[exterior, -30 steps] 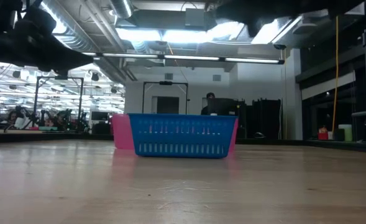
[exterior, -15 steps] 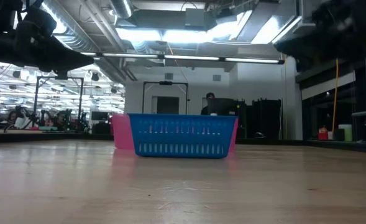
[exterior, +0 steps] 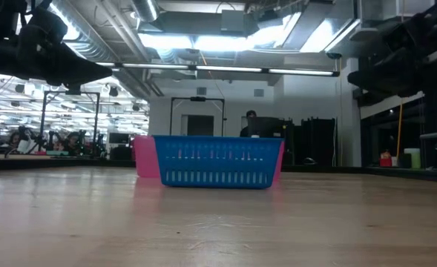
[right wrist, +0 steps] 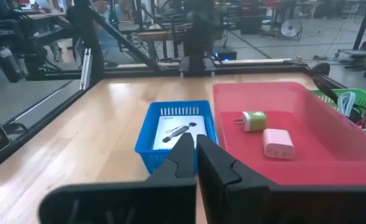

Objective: Pick and place items into bin
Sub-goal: Return to Home Position

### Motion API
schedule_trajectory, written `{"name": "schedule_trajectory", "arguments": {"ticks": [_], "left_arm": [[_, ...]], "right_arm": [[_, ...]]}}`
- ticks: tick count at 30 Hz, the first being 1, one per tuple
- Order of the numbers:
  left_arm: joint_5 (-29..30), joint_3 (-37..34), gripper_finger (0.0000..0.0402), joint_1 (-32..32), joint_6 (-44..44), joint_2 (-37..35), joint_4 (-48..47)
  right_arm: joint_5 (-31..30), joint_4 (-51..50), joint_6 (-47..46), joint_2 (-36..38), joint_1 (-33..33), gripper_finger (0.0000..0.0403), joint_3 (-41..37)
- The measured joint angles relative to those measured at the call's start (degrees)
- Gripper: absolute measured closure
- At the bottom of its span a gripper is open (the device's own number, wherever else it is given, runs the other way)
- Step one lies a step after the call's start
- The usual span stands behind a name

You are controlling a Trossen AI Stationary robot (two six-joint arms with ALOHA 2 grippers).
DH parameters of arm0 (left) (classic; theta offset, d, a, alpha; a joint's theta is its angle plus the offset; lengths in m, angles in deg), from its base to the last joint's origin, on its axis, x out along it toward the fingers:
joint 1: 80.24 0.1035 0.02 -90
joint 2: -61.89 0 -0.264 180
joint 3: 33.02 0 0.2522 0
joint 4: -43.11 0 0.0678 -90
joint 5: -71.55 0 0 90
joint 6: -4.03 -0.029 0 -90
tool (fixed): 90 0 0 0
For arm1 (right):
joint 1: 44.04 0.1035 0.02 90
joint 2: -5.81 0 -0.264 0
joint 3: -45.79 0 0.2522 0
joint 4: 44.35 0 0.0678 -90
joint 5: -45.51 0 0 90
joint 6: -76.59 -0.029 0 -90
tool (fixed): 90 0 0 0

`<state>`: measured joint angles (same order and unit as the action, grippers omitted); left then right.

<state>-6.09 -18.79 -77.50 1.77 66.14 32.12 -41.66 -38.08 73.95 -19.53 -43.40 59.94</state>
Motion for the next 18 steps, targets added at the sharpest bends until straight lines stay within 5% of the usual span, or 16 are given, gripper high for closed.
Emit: {"name": "schedule_trajectory", "arguments": {"ticks": [18], "left_arm": [[0.00, 0.00, 0.0397, 0.00, 0.00, 0.02, 0.00]], "right_arm": [[-0.17, -1.14, -4.33, 0.00, 0.00, 0.0403, 0.02]]}}
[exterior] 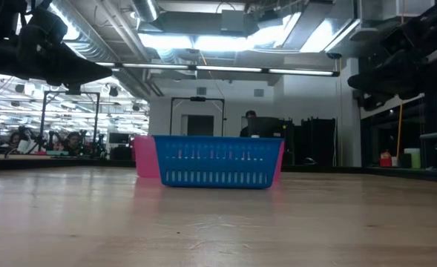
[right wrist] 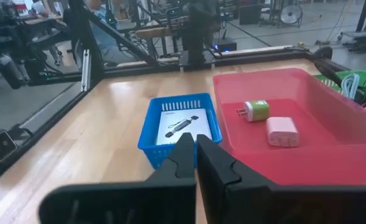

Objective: Pick and place items into bin
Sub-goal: Return to Home Position

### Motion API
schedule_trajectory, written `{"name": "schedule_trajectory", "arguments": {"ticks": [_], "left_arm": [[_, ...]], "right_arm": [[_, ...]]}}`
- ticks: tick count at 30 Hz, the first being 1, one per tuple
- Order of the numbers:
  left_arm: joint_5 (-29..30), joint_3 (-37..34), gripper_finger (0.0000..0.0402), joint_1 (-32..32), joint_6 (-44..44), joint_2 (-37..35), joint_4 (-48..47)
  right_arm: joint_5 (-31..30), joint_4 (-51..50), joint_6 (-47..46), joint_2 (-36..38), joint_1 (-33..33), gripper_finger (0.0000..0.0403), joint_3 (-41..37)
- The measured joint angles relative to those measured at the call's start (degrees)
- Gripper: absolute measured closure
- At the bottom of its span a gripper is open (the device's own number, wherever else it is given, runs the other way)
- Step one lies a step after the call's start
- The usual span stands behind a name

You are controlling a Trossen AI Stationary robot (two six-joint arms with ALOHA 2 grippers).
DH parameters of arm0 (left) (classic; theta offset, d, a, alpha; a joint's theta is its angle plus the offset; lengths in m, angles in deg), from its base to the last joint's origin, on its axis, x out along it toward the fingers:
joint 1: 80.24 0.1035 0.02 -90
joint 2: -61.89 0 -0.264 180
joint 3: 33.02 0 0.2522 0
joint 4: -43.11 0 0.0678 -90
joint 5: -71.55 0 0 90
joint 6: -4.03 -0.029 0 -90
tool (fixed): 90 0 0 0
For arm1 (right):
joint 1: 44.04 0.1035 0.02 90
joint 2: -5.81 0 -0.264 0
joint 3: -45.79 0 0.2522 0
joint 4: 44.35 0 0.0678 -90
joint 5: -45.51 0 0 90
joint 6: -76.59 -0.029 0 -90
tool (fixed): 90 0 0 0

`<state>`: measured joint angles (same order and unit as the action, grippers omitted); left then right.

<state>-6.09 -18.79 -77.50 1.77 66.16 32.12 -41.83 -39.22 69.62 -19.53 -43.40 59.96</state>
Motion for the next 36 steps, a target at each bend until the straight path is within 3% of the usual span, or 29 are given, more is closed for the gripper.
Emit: {"name": "schedule_trajectory", "arguments": {"ticks": [7, 16, 21, 36], "left_arm": [[-0.02, 0.00, 0.0395, 0.00, 0.00, 0.00, 0.00], [0.00, 0.00, 0.0396, 0.00, 0.00, 0.00, -0.02], [-0.02, 0.00, 0.0396, 0.00, 0.00, 0.00, -0.02], [-0.02, 0.00, 0.0394, 0.00, 0.00, 0.00, -0.02]], "right_arm": [[-0.88, -2.39, 1.83, 1.91, 2.29, 0.0402, 0.04], [-1.08, -17.65, 9.18, 19.28, 7.79, 0.0402, 0.09], [-1.34, -17.70, 11.87, 25.35, 9.68, 0.0402, 0.09], [-1.50, -17.64, 7.29, 25.14, 10.43, 0.0402, 0.07]]}}
